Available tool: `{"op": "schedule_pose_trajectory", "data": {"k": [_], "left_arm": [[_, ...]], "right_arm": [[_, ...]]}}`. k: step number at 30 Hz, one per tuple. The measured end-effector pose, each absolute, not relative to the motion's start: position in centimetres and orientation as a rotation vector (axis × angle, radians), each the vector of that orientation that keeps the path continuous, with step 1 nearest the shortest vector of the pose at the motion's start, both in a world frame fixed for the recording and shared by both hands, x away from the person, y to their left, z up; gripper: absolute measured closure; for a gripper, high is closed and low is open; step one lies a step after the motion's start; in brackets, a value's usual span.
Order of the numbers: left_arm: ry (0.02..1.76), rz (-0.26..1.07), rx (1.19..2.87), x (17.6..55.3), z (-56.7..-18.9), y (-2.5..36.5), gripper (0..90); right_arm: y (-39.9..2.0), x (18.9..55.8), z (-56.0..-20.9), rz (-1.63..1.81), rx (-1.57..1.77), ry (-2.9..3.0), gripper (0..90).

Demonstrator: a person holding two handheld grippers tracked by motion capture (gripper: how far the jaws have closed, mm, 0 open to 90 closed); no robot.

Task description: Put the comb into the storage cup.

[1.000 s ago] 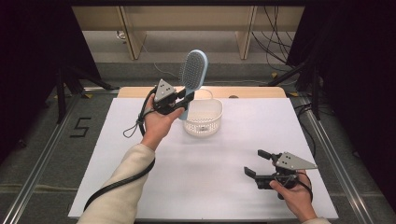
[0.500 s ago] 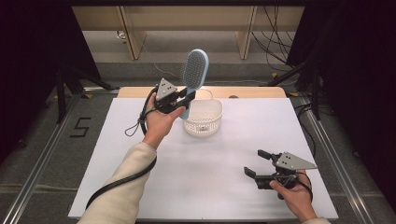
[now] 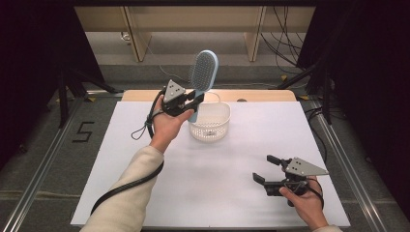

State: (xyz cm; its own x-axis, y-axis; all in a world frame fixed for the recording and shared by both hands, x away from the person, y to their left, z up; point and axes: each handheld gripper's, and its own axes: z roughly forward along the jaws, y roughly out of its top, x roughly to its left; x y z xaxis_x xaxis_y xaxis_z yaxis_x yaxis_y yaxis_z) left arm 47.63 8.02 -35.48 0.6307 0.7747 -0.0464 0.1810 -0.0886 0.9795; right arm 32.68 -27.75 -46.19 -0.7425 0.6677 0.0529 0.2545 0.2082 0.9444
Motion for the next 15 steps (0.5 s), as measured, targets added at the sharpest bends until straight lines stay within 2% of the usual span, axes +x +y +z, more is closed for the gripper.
{"op": "schedule_pose_trajectory", "data": {"k": [15], "left_arm": [[0.802,0.592,1.628,47.97,-35.50,7.49,69.7]], "right_arm": [[-27.76,32.67,-46.14,1.556,0.857,2.116,15.5]]}}
